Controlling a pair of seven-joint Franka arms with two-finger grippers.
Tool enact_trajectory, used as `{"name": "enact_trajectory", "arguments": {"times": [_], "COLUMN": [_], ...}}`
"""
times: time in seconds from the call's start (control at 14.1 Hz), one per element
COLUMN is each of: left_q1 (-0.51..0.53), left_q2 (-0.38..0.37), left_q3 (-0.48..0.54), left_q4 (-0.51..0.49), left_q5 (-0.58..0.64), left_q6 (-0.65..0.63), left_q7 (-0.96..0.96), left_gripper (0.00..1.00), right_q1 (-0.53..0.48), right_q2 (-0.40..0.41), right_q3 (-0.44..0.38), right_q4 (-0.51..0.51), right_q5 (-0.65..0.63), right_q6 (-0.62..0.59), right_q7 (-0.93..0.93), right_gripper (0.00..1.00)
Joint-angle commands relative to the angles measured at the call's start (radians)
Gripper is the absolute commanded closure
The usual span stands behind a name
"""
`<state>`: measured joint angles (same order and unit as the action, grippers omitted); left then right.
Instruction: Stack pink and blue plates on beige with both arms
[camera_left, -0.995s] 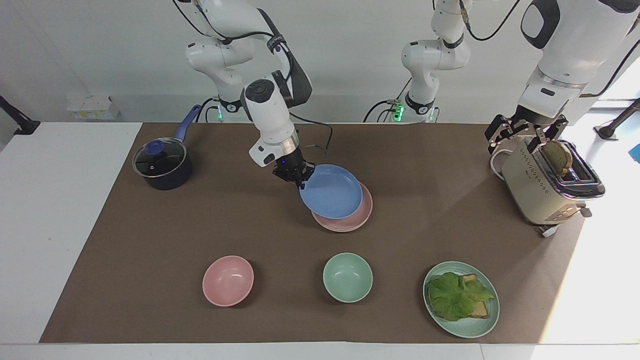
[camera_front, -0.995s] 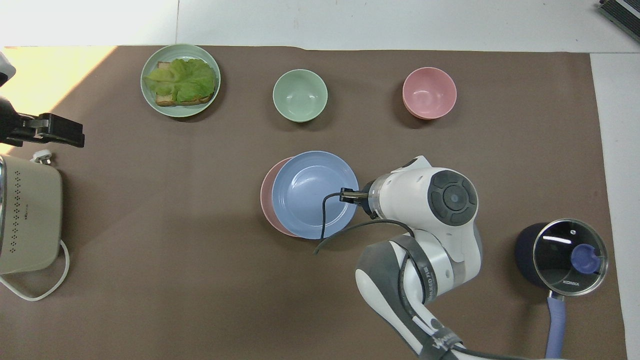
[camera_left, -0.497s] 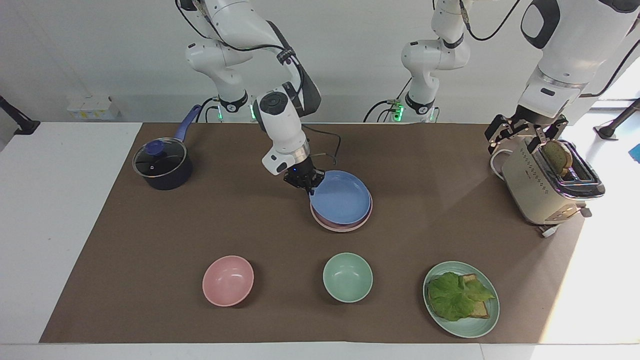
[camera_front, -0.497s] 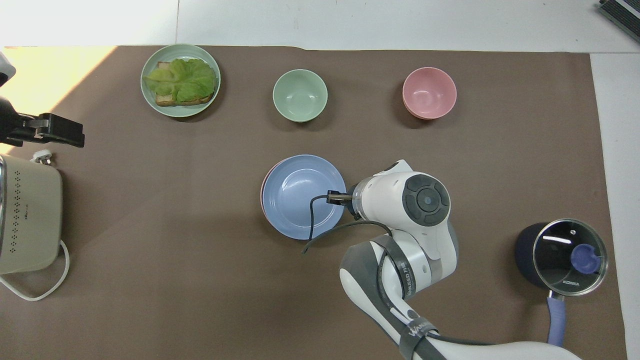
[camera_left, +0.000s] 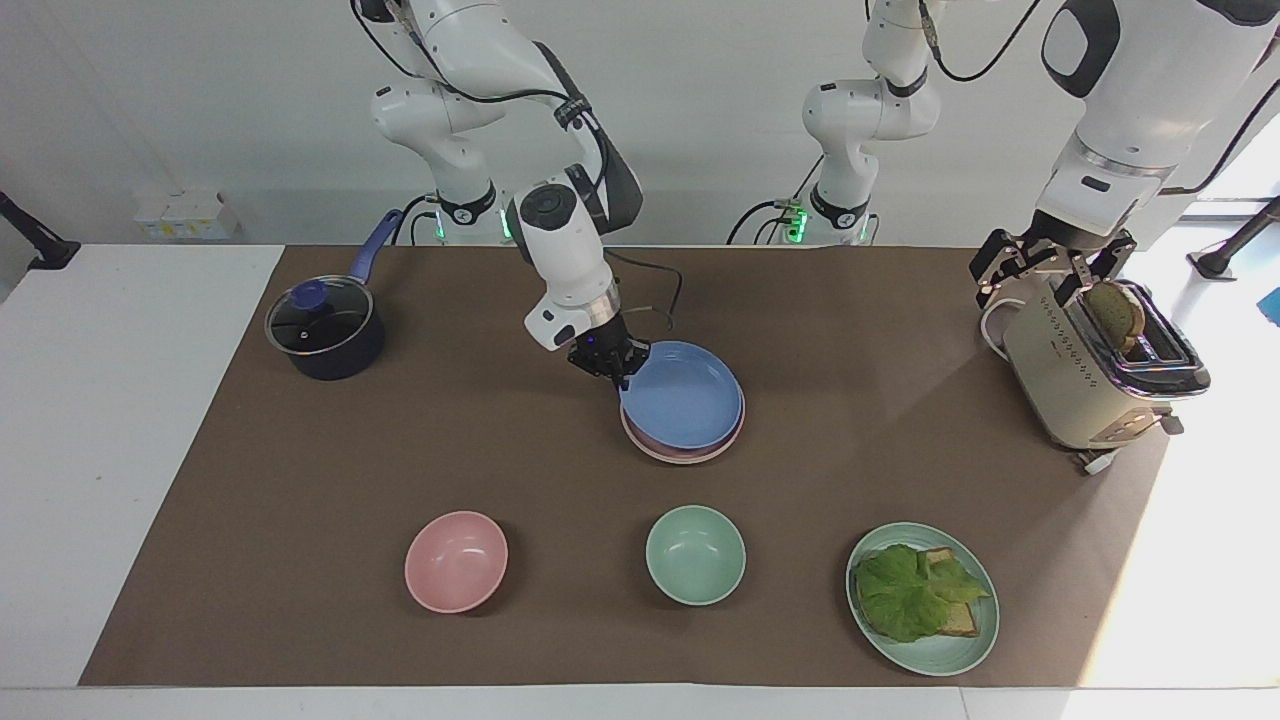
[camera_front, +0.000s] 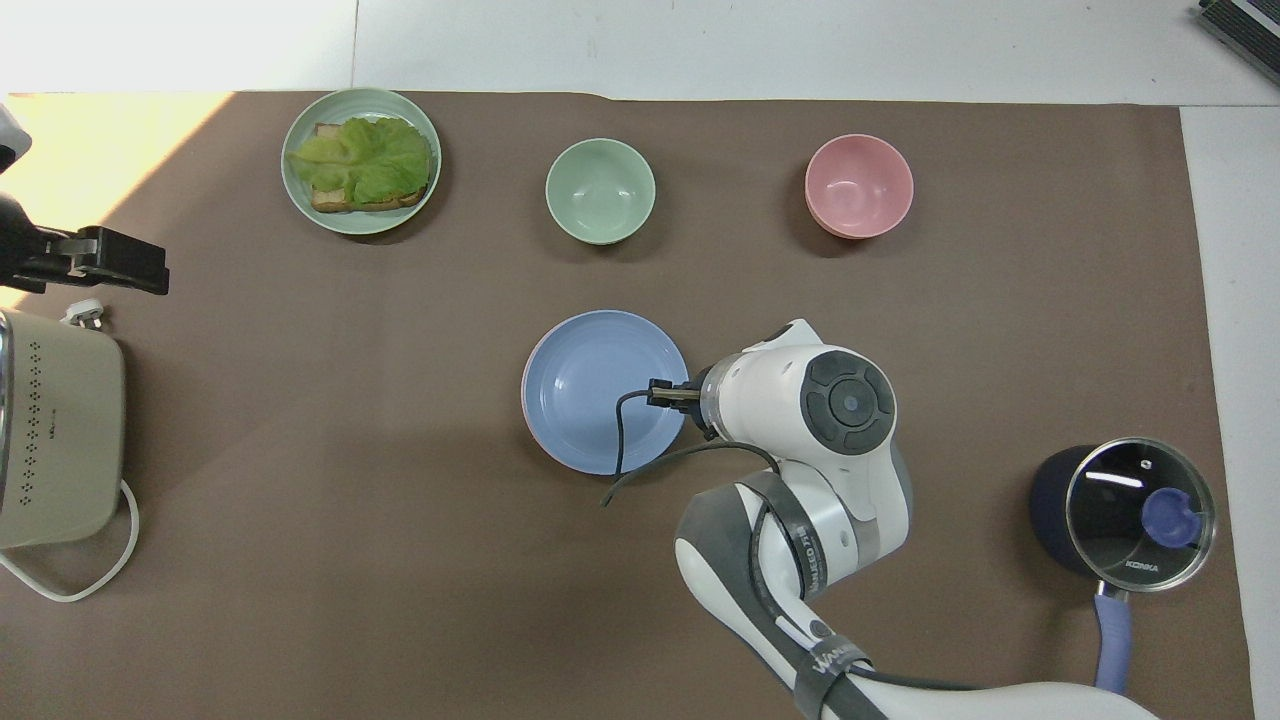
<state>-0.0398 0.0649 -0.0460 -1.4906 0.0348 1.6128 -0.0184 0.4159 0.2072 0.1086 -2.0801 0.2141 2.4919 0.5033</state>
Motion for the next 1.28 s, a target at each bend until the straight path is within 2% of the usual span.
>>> {"name": "enact_trajectory", "arguments": {"times": [0.0,0.07,0.36,0.71,0.92,1.07,1.21], "left_q1": [0.008,0.008,0.008,0.008,0.008,0.008,0.008], "left_q2": [-0.005,-0.005,-0.005,-0.005,-0.005,-0.005,-0.005], "left_q3": [-0.005,-0.005,-0.005,-0.005,-0.005,-0.005,-0.005], "left_q4": [-0.005,-0.005,-0.005,-0.005,-0.005,-0.005,-0.005], "left_q5": [0.011,0.011,0.011,0.011,0.011,0.011,0.011], "left_q6": [-0.008,-0.008,-0.008,-0.008,-0.008,-0.008,-0.008], "left_q7": [0.008,0.008,0.008,0.008,0.008,0.008,0.008], "left_gripper": [0.0,0.0,0.0,0.0,0.0,0.0,0.0], "right_q1": [-0.008,-0.02,-0.152,-0.379,-0.501,-0.525,-0.529], "right_q2": [-0.017,-0.044,-0.178,-0.328,-0.328,-0.309,-0.28], "right_q3": [-0.004,-0.009,-0.012,-0.015,-0.014,-0.012,-0.012], "right_q4": [0.015,0.014,0.011,0.043,0.193,0.3,0.395], "right_q5": [0.002,0.001,-0.01,-0.159,-0.206,-0.277,-0.294], "right_q6": [0.007,-0.002,-0.138,-0.39,-0.583,-0.71,-0.812], "right_q7": [0.008,0.003,-0.002,-0.067,-0.199,-0.233,-0.238], "right_gripper": [0.07,0.0,0.0,0.0,0.0,0.0,0.0]}}
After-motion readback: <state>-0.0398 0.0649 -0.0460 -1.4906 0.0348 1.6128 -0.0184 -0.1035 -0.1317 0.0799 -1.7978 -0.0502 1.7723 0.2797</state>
